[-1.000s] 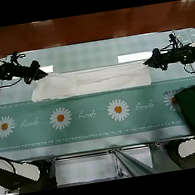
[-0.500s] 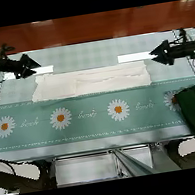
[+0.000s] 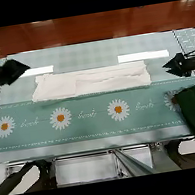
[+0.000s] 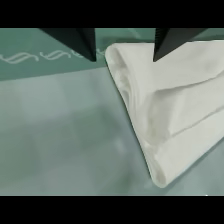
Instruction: Fold the shirts.
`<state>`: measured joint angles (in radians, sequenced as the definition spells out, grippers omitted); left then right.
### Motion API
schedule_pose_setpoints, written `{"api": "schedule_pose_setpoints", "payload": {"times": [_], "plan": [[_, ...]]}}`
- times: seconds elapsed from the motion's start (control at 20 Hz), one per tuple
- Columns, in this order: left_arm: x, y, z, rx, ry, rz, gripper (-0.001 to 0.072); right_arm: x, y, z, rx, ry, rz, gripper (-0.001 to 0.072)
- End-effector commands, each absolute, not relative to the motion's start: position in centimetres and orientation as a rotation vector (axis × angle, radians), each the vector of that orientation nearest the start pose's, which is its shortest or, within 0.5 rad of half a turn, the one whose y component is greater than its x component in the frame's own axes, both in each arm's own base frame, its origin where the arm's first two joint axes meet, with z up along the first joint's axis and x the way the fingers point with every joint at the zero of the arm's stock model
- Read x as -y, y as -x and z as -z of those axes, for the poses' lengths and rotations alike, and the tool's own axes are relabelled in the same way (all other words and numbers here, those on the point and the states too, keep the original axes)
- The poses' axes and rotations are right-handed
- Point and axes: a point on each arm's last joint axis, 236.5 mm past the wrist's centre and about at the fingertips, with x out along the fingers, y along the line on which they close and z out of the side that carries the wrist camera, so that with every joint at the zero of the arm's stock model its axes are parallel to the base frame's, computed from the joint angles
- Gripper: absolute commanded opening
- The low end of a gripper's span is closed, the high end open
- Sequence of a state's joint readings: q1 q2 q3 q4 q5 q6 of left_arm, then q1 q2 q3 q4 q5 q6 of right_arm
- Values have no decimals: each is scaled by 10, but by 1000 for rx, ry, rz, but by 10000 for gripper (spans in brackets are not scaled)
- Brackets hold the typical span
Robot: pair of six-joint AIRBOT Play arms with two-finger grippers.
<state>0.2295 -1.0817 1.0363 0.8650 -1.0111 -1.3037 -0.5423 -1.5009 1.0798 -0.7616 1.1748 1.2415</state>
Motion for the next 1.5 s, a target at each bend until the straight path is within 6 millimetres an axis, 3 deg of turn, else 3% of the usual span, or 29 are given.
{"api": "schedule_pose_setpoints", "payload": {"times": [0.0, 0.1, 0.25, 0.75, 0.85, 0.9, 0.95, 1.15, 1.2, 1.25, 1.3, 1.45], "plan": [[66, -353, -67, -866, 495, 261, 503, 30, -405, 66, -1183, -995, -157, 420], [69, -343, -55, -897, 503, 264, 502, 14, -412, 78, -1200, -1054, -181, 421], [70, -343, -53, -905, 505, 265, 502, -5, -419, 90, -1247, -1076, -218, 421], [70, -343, -53, -905, 506, 265, 502, -45, -466, 104, -1270, -1029, -238, 418], [70, -343, -53, -905, 505, 265, 502, -50, -475, 98, -1250, -1011, -242, 352], [70, -343, -53, -905, 505, 265, 502, -53, -477, 95, -1247, -990, -260, 132], [70, -343, -53, -905, 505, 265, 502, -56, -478, 91, -1245, -974, -283, 26], [73, -343, -54, -905, 505, 274, 499, -56, -465, 71, -1269, -904, -332, 25], [79, -342, -53, -910, 497, 289, 455, -53, -458, 61, -1276, -850, -341, 25], [86, -340, -53, -916, 484, 311, 286, -48, -452, 50, -1278, -790, -345, 25], [97, -339, -53, -919, 465, 344, 46, -45, -444, 35, -1275, -728, -352, 25], [148, -350, -51, -911, 516, 437, 18, -41, -425, -18, -1199, -605, -358, 26]]}}
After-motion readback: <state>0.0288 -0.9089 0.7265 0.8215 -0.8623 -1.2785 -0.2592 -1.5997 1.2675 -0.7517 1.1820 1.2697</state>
